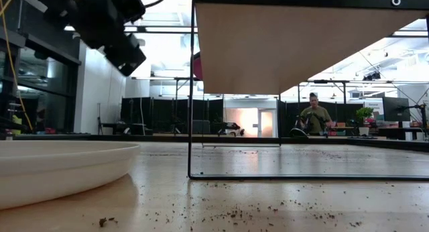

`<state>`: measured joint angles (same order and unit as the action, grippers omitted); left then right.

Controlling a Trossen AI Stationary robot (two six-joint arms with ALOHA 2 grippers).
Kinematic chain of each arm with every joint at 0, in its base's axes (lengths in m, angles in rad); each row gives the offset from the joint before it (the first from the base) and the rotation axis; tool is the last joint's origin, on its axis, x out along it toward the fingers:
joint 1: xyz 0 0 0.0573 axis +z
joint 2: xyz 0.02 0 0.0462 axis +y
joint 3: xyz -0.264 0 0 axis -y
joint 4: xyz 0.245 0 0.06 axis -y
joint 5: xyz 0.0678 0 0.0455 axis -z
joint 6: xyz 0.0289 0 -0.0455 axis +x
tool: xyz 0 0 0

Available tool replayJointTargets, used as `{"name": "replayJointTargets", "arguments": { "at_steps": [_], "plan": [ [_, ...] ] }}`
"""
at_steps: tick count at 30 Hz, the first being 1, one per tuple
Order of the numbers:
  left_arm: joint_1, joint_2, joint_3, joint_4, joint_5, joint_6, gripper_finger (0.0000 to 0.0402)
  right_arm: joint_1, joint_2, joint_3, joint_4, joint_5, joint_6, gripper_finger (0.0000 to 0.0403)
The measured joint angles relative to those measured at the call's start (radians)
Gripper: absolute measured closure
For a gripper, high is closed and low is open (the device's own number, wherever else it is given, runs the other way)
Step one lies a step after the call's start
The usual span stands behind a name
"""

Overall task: Place and stack plates onto a shelf
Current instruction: Stack the white plate on top of the green plate

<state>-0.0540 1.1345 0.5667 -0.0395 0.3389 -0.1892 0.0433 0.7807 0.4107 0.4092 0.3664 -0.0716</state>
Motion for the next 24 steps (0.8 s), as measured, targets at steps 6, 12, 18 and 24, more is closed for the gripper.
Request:
{"name": "replayJointTargets", "arguments": {
  "at_steps": [6, 12, 18, 24],
  "plan": [
    [-0.121, 0.105, 0.0, -0.021, -0.03, -0.044, 0.0257, 0.0, 0.0, 0.0, -0.027, 0.0, 0.007, 0.0204],
    [-0.177, 0.194, 0.0, -0.053, -0.105, -0.013, 0.0257, 0.0, 0.0, 0.0, -0.032, 0.0, 0.012, 0.0204],
    [-0.198, 0.268, 0.0, -0.053, -0.162, 0.062, 0.0257, 0.0, 0.0, 0.0, -0.037, 0.0, 0.022, 0.0204],
    [-0.198, 0.329, 0.0, -0.049, -0.201, 0.069, 0.0257, 0.0, 0.0, 0.0, -0.061, 0.0, 0.023, 0.0204]
  ]
}}
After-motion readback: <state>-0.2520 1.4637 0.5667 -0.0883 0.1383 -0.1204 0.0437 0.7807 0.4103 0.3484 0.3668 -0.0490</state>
